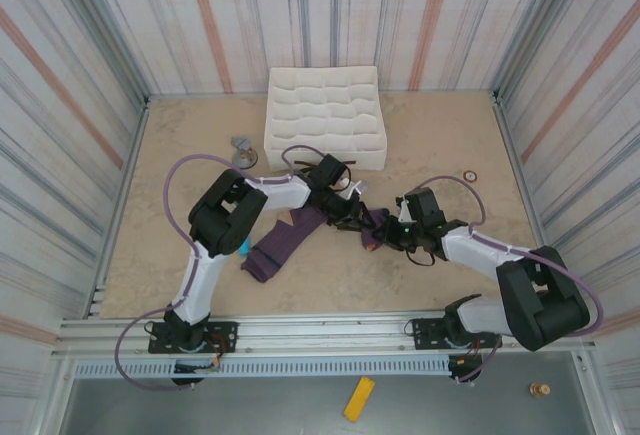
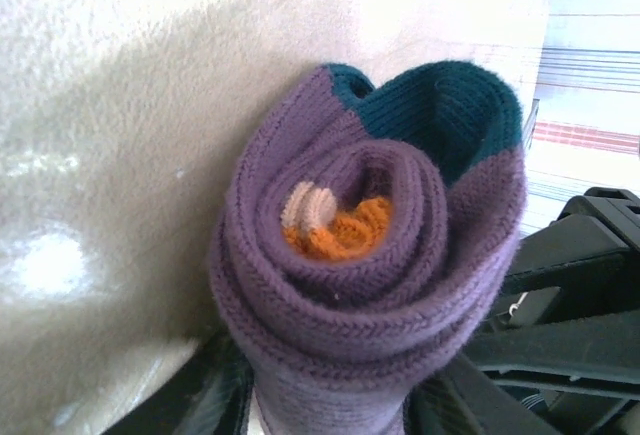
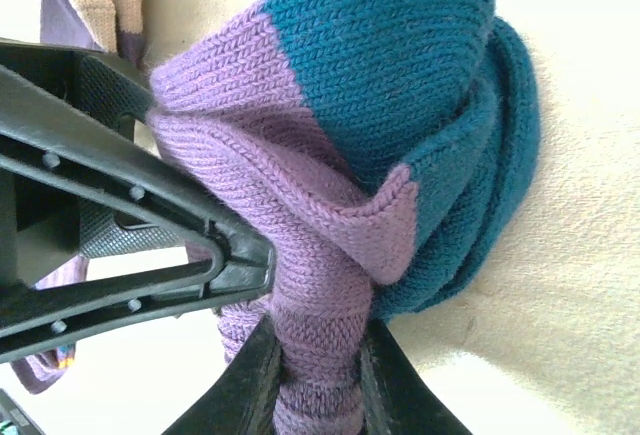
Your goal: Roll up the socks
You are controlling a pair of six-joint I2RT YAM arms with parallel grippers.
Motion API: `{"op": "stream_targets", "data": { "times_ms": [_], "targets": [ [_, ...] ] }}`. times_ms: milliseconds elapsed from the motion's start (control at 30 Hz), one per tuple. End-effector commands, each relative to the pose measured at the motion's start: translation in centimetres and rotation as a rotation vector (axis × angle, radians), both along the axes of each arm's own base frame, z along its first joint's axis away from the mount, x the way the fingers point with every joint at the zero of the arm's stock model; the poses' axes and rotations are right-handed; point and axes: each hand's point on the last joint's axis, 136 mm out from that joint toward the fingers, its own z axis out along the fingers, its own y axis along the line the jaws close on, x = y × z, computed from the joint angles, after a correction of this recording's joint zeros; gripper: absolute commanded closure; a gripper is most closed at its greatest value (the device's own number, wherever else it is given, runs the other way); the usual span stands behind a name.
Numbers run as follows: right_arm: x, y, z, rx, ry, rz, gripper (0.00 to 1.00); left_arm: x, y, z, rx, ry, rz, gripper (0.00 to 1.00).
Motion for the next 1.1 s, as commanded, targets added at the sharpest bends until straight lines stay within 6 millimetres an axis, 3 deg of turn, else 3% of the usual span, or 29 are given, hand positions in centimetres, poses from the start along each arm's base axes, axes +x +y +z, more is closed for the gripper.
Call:
{"op": "stream_targets", "data": {
  "times_ms": [0,200,767,933,1067],
  "targets": [
    [-3.4,-3.3,-3.7,-0.169,0.164,-0.043,0.92,-1.1,2.3,-3.6,0.145,0.067,0.057,0.54],
    [-3.0,-3.4,-2.2,-0.176,0.143,-0.037,1.0,-0.6,1.9,-1.2,0.106,0.041,0.072,0.48],
    [-0.5,-4.4,3.7,-0.161,0.073,-0.061,1.0,0.5,2.2,7.3,0.041,-0.08,0.083,0.47],
    [0.3,-4.4,5.3,-0.164,0.047,-0.058,1.0,1.0,3.2,10.1,0.019,-0.117,0.106,0.46],
    [1.3,-4.4,7.0,-0.175,0.019,-0.051,1.0,1.8,5.1,12.0,0.038,-0.153,0.139,0.46]
  ]
}}
